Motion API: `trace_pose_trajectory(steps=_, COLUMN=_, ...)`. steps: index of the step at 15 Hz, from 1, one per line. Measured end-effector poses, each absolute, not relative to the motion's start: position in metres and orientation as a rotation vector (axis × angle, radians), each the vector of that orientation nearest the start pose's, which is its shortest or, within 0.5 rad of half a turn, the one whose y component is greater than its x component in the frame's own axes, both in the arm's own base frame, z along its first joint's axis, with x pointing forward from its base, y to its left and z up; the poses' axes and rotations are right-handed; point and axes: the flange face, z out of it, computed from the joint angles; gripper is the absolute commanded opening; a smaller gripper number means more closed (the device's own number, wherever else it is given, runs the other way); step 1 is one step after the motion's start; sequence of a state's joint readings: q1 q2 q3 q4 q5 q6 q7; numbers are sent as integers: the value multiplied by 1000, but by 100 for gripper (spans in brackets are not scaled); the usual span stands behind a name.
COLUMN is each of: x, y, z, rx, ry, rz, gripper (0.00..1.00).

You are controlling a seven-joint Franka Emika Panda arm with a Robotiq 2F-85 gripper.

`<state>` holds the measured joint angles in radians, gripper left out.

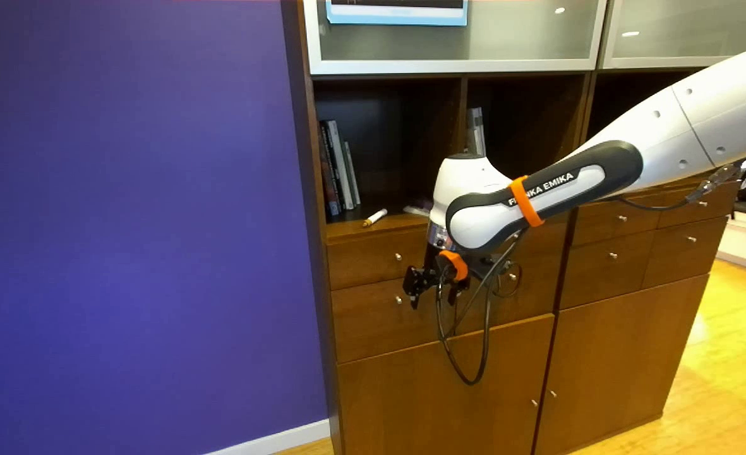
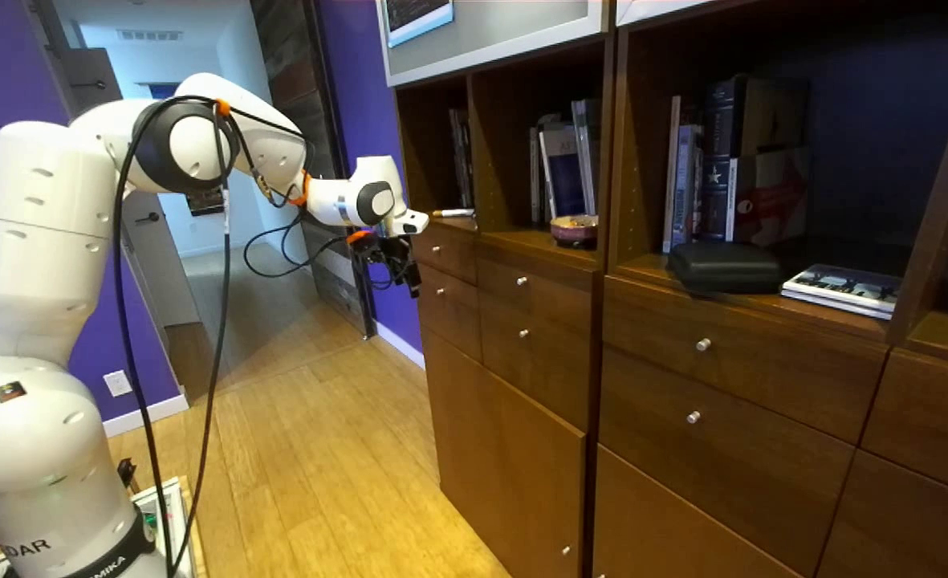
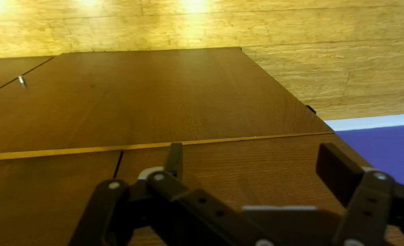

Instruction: Open the second top drawers on the left

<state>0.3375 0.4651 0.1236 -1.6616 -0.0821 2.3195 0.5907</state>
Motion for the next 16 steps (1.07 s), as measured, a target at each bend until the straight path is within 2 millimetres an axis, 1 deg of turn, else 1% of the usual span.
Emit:
trace_pose_trajectory(steps=3, x=642, y=310, z=338, rx=-3049, ry=160, rz=-334, gripper=100)
trace_pose_trajectory(steps=5, x=652, y=318, z=327, rx=-3064, ry=166, rz=-391, gripper=100)
trace_pose_trajectory(steps=9, x=670, y=334, z=319, rx=-3085, ry=199, rz=-523, gripper=99)
trace_pose_trajectory(steps=11, x=676, y=341, z=319, rx=-3089, ry=226, rz=-577, gripper=88)
trace_pose_trajectory(steps=12, x=680, y=343, z=318, rx=-3089, ry=238, rz=-600, gripper=84)
trace_pose_trajectory(steps=14, x=686, y=347, z=317, rx=-3086, ry=264, rz=-638, gripper=68)
trace_pose_trajectory(steps=16, x=692, y=349, z=315, rx=-3083, ry=286, rz=-665, gripper=68)
